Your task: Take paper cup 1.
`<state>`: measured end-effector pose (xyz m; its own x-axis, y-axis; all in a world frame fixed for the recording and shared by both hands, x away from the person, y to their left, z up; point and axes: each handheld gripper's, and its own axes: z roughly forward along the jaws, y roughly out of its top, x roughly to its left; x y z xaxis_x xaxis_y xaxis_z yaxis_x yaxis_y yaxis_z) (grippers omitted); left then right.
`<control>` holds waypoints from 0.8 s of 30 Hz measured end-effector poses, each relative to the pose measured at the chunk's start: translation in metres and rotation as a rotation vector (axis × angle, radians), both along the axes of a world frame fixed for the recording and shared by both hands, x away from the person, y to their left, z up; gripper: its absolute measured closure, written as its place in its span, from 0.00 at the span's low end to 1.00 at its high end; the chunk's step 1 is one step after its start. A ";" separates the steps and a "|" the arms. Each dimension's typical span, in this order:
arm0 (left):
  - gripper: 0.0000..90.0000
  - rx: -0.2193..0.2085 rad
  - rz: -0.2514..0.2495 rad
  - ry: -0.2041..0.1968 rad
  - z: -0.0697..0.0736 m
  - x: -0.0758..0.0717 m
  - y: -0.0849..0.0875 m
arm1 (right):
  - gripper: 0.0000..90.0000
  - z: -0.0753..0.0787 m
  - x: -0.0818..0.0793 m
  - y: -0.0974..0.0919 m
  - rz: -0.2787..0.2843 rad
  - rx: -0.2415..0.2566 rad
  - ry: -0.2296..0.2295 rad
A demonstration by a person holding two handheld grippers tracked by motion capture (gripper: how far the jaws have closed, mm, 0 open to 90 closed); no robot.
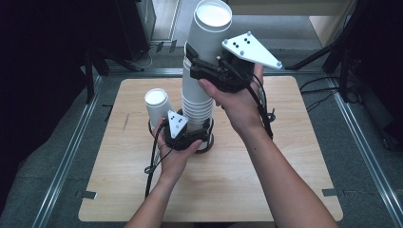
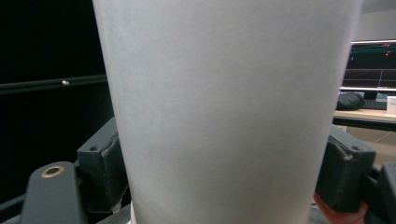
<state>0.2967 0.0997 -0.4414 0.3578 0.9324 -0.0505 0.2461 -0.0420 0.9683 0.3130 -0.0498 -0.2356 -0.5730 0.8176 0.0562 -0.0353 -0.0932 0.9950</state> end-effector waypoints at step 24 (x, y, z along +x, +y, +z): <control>0.10 0.000 -0.002 -0.006 -0.002 -0.001 0.001 | 0.21 -0.020 -0.008 -0.061 -0.090 0.003 0.008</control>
<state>0.2953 0.1006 -0.4431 0.3603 0.9316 -0.0485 0.2400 -0.0423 0.9698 0.3048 -0.1108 -0.2559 -0.4970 0.8655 0.0628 -0.0361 -0.0929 0.9950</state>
